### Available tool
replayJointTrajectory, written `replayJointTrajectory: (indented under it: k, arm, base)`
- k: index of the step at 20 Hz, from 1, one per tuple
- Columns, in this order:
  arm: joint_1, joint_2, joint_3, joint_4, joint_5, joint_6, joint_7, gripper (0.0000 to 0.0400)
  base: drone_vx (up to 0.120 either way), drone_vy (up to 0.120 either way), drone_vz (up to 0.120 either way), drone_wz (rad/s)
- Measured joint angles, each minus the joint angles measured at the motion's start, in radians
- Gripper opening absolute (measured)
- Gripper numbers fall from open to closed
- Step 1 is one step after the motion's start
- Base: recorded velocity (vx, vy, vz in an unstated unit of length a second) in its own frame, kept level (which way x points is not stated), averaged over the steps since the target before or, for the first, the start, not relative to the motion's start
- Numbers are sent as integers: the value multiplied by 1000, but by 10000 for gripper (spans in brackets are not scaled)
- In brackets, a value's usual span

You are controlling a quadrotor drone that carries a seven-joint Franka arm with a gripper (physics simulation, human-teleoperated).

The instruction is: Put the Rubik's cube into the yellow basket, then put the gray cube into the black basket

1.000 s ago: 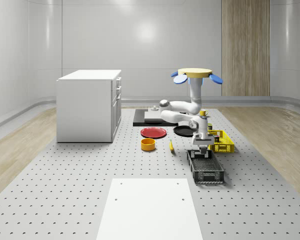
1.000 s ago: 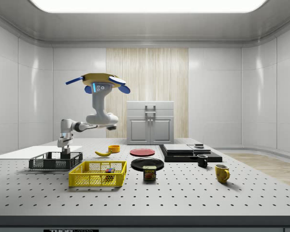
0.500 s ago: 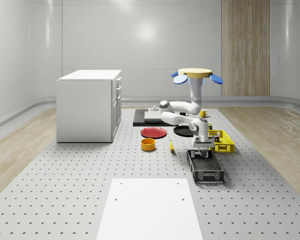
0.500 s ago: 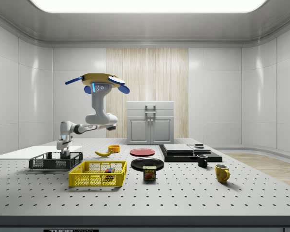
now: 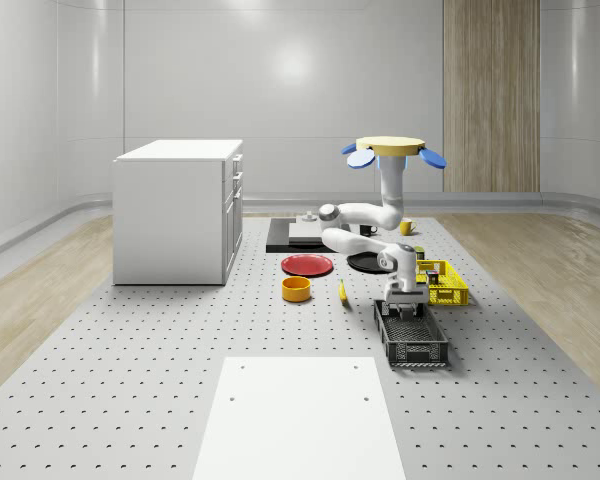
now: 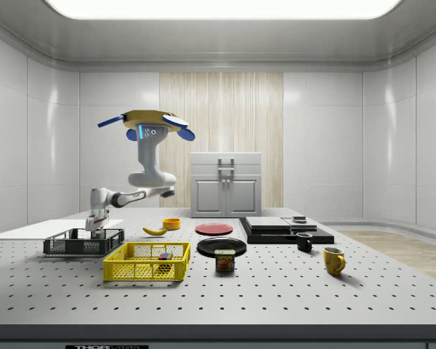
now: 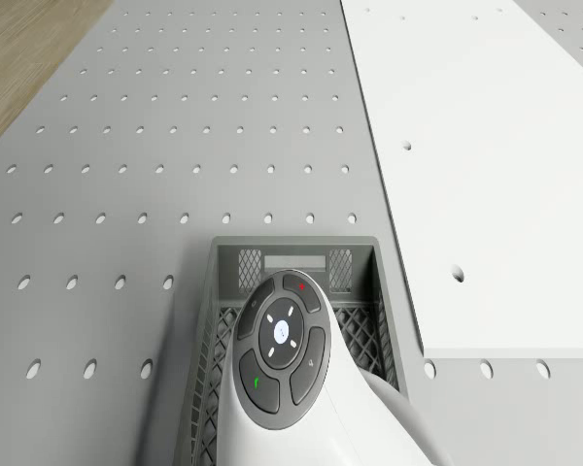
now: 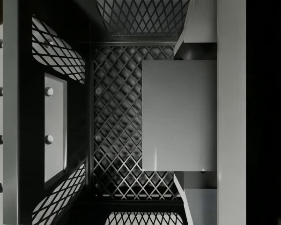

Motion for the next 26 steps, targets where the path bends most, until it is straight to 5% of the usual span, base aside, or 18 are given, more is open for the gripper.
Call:
replayJointTrajectory:
  k: [6,9,14,26]
  arm:
    - [-3,11,-28,13,-29,4,-3,250]
    - [-1,16,-33,14,-35,1,-5,329]
    - [13,20,2,-4,-5,-22,-8,380]
    - [35,26,84,-40,70,-66,-10,399]
  base:
    - [0,0,0,0]
    - [0,0,0,0]
    - [0,0,0,0]
    - [0,0,0,0]
